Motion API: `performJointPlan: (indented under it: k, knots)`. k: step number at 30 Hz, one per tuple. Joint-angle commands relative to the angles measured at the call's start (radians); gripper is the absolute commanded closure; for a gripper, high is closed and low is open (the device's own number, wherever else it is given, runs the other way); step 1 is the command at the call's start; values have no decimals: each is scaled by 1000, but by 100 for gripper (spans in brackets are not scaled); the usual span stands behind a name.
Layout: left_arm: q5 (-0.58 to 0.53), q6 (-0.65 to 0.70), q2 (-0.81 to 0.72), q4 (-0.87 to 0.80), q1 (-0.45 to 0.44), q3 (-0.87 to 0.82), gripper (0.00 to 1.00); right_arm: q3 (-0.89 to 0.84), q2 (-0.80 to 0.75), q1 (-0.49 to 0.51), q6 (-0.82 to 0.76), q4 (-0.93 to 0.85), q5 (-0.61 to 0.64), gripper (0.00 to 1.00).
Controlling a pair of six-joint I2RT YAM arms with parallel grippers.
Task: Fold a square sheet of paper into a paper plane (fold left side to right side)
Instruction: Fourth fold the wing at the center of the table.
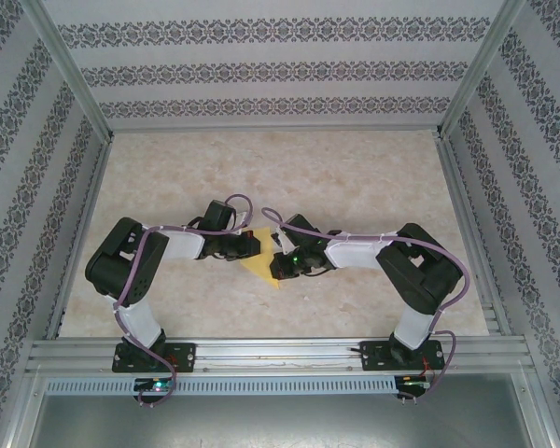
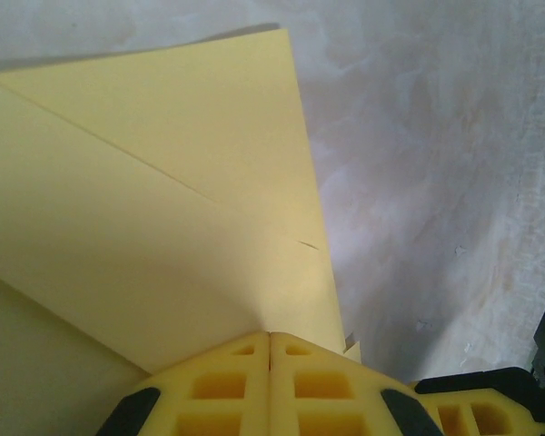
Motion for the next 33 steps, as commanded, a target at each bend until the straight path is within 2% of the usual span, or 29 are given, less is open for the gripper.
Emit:
performJointPlan:
  k: [1,8,14,25,33]
  knots:
    - [-64,18,6,-33,-11,-23,100,10,-17,-7,17,-113,-44,100]
    - [-74,4,9,-12,-22,-42,100,39,-94,-20,42,-76,-120,100]
    - [-74,7,8,-20,-21,-31,100,-3,-79,-28,121,94,-179,100]
    - [-74,3,16,-20,-23,-31,100,51,51,-24,132,137,-125,100]
    - [-82,9,12,-34,-23,-32,100,66,88,-24,122,130,-94,100]
